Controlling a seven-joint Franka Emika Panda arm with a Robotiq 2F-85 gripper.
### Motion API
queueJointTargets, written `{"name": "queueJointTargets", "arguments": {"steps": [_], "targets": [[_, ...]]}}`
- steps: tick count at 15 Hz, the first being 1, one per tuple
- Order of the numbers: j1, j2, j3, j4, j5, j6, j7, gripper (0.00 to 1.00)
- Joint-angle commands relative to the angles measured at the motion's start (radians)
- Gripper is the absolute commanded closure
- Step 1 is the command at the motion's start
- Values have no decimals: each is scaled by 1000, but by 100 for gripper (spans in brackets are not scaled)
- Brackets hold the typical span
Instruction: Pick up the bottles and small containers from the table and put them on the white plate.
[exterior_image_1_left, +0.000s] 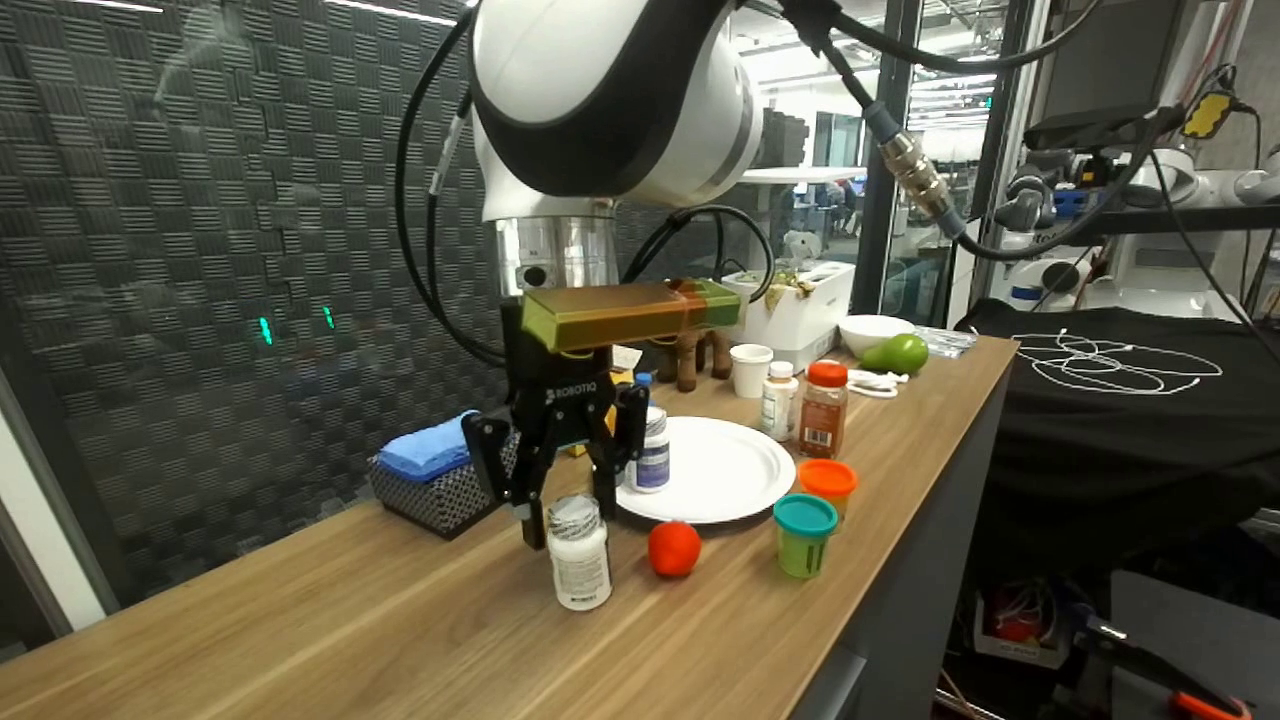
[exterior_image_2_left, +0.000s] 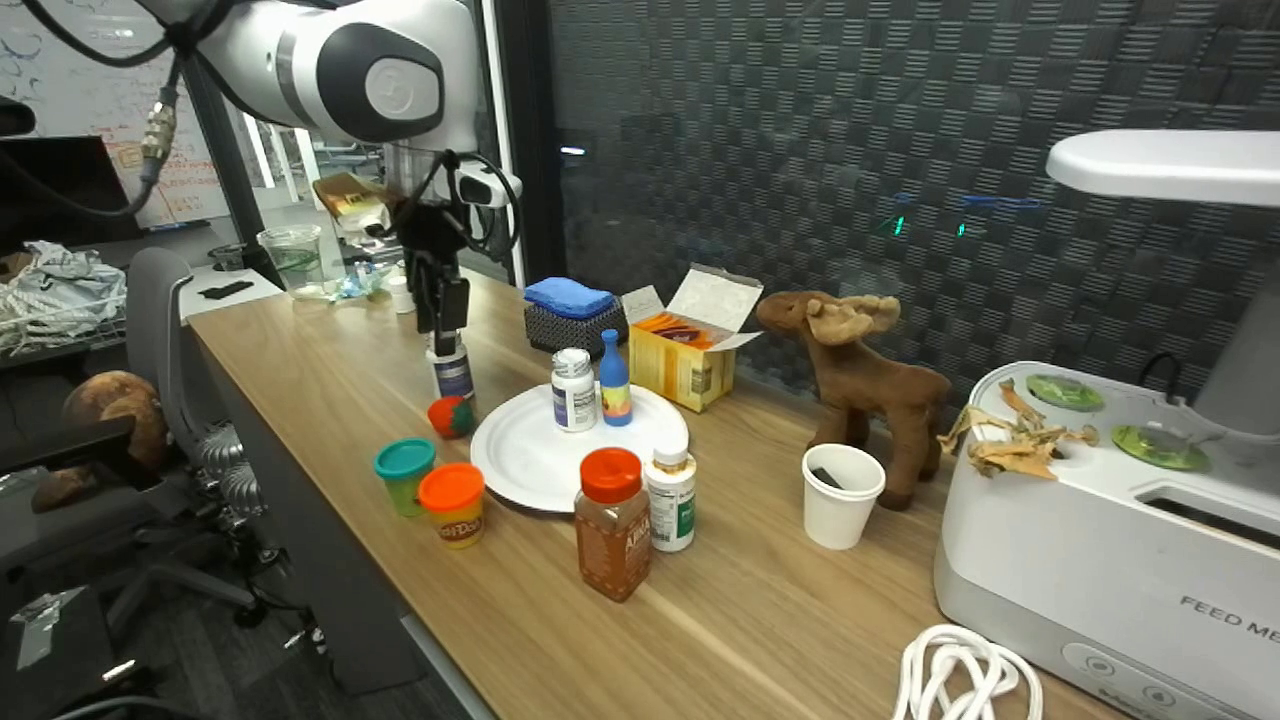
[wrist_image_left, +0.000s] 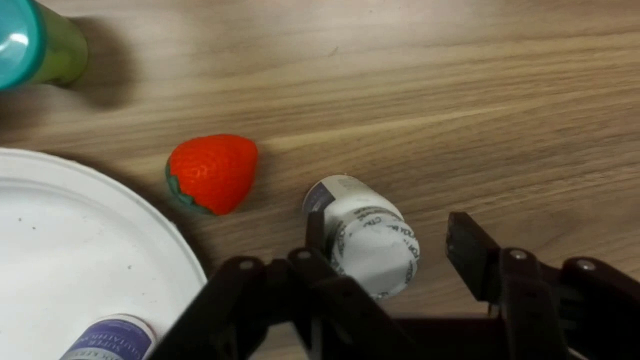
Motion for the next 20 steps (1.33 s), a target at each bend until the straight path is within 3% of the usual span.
{"name": "queueJointTargets", "arguments": {"steps": [1,3,7,17,20], "targets": [[3,-24,-11,12,12,-13,-18,66],[2,-41,-17,1,7,-13,-8,80],[-15,-69,-31,4,30,-20,-6,80],[-116,-275,-90,-41,124,-87,-7,80],[-146,-323,-121,-106,96,-23,66,80]]}}
